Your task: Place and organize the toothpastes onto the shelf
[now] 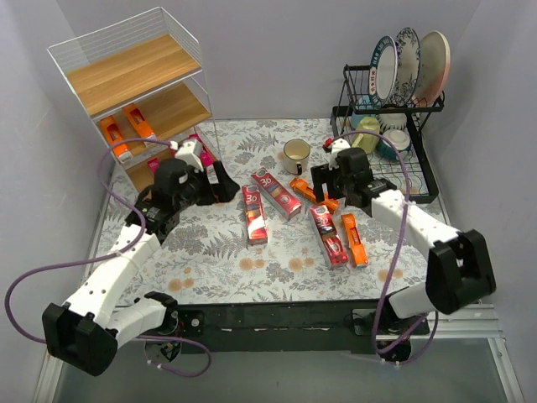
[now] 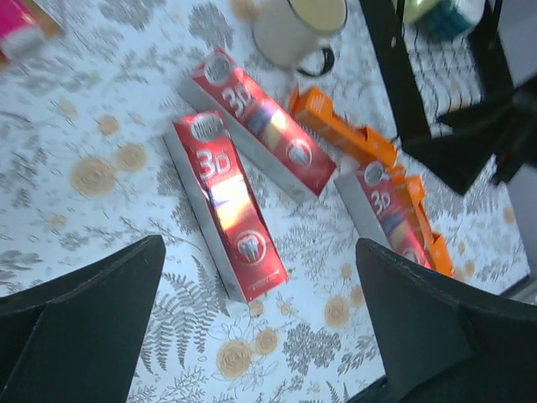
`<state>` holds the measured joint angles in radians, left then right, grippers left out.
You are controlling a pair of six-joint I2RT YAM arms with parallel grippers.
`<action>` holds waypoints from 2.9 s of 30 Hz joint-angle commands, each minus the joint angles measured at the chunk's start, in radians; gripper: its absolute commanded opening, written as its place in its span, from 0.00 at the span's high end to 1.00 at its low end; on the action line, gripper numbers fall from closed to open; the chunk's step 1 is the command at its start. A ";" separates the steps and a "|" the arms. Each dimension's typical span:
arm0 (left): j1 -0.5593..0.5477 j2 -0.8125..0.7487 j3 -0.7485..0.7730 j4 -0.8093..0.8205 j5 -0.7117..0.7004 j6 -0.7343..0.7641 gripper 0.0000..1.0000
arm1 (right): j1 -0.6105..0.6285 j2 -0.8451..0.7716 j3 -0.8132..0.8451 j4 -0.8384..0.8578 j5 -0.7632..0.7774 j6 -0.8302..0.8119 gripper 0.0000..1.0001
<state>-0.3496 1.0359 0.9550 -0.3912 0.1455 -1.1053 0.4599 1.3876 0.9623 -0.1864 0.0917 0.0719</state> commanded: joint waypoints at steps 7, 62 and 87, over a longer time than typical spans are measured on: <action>-0.069 -0.005 -0.139 0.114 -0.121 0.061 0.02 | -0.093 0.295 0.167 -0.065 -0.161 -0.069 0.11; -0.072 0.073 -0.148 0.100 -0.107 0.035 0.02 | 0.115 0.488 0.317 0.073 -0.027 0.101 0.17; -0.092 0.102 -0.148 0.095 -0.106 0.030 0.02 | 0.085 0.550 0.355 -0.016 0.230 0.308 0.38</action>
<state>-0.4290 1.1389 0.8101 -0.2977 0.0483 -1.0782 0.5732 1.9392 1.2869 -0.1852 0.2314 0.2863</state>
